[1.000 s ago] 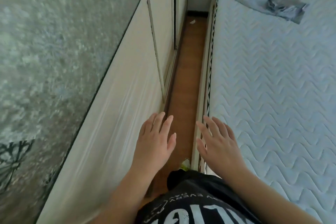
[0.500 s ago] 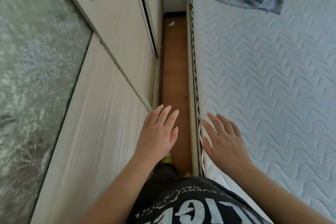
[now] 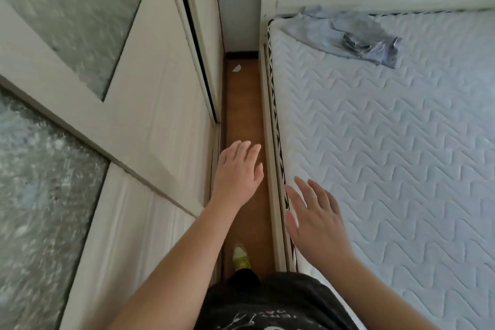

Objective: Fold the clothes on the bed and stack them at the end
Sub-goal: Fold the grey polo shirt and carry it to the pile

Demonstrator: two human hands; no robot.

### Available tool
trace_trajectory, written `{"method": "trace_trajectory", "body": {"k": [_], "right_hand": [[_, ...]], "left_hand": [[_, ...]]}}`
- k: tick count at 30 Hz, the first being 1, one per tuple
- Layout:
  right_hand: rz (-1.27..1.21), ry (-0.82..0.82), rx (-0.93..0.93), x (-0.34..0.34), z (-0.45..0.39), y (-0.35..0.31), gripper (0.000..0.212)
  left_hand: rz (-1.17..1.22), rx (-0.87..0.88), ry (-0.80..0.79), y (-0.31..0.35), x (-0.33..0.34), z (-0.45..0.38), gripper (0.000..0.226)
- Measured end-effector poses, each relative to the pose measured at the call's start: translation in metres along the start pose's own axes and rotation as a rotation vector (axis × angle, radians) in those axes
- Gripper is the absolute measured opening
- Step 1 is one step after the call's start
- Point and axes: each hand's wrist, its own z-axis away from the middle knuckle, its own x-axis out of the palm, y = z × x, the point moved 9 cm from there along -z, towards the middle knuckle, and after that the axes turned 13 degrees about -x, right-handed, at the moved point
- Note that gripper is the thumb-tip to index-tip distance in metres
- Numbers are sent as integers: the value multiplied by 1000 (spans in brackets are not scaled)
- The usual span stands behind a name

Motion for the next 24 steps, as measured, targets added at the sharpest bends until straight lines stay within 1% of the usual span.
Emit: {"method": "trace_trajectory", "body": {"k": [4,6,10,15,17,21,24], "right_hand": [[-24,9,28,-8,-41,13,47],[-22,14,39,-11,-59,22,47],[-15,48,46,-18,-100,50,53],[-28,68,45,-19,-164,94,49],[-48,58,50,-19,-193,114,46],[-64,21,37,-26,-249,143,49],[-67,-1,-3,-31,-288,154,50]], "left_hand": [[31,-48,32,-3,1,-52,44],[27,-26,20,0,2,-68,44],[2,18,-7,8,6,-105,46],[-45,94,19,26,1,-163,47],[-55,105,11,33,-2,-191,47],[-103,129,3,48,-13,-230,49],[-109,68,-5,41,-25,-255,49]]}}
